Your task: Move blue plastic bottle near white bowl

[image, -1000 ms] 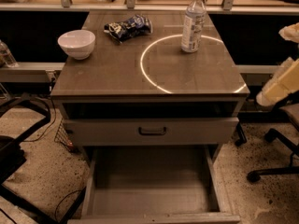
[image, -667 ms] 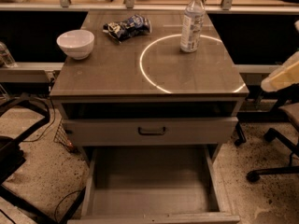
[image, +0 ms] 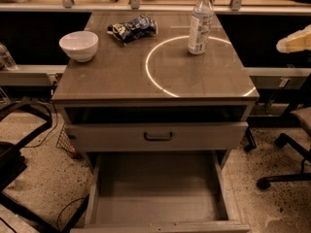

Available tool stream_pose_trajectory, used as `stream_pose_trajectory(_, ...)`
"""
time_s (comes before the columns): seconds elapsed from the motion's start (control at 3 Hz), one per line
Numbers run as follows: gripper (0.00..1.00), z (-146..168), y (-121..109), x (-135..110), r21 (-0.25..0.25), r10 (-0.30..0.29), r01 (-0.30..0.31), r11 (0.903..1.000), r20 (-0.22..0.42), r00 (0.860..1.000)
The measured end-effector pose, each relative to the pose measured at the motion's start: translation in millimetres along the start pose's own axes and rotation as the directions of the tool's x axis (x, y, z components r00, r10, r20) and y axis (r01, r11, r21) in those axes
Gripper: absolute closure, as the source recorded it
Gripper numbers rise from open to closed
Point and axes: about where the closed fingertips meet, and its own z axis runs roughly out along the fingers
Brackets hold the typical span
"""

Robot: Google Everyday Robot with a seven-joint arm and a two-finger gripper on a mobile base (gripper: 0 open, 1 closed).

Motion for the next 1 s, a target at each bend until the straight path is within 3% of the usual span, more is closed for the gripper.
stream_pose_trajectory(0.33,0.00,4.4,0.6,0.1,-0.003,0.008,-0.008,1.0000,0.008,1.000)
stream_pose_trajectory(0.67,0.00,56.2,5.4,-3.5,-0.047,0.107,-0.103,0.9936,0.104,0.989)
stream_pose_trajectory(1.0,0.00,113.4,4.4,-1.0,-0.111,0.218,-0.200,0.9735,0.186,0.958)
